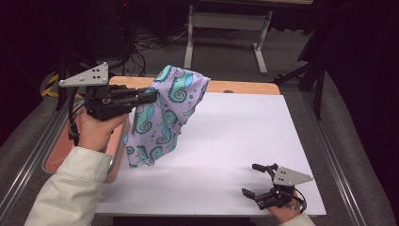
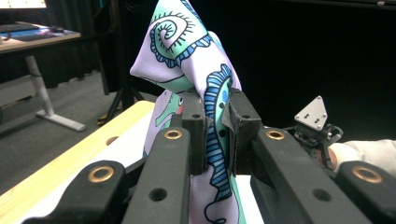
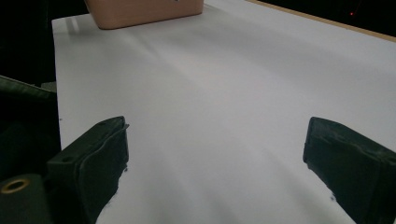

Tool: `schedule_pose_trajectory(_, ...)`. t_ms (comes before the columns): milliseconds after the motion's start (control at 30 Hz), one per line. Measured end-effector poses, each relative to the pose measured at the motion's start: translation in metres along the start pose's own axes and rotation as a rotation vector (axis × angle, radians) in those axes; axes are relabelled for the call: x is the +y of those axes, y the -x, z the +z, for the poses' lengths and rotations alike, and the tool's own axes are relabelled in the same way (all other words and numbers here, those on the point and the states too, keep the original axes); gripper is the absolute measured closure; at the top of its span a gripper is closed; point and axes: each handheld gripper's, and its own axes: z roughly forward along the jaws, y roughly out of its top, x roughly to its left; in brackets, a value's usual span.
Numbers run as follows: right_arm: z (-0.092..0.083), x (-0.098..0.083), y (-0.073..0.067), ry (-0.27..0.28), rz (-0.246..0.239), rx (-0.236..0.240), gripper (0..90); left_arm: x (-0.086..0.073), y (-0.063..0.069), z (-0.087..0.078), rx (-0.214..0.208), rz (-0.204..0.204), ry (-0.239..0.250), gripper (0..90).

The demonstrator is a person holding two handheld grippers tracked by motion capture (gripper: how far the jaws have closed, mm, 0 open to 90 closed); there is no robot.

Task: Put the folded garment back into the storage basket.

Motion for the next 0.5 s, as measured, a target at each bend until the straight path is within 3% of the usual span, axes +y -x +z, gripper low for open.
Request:
schedule_pose_trajectory(233, 0.001, 0.000, 0.000, -0.003, 0.000, -0.001, 7.2, -0.001, -0.002, -0.022, 0.049, 0.000, 0.007, 80.9)
schedule_pose_trajectory(500, 0.005, 0.002, 0.002, -0.006, 0.001, 0.008, 7.2, -0.012, -0.008, -0.053, 0.139, -0.024, -0.004, 80.9)
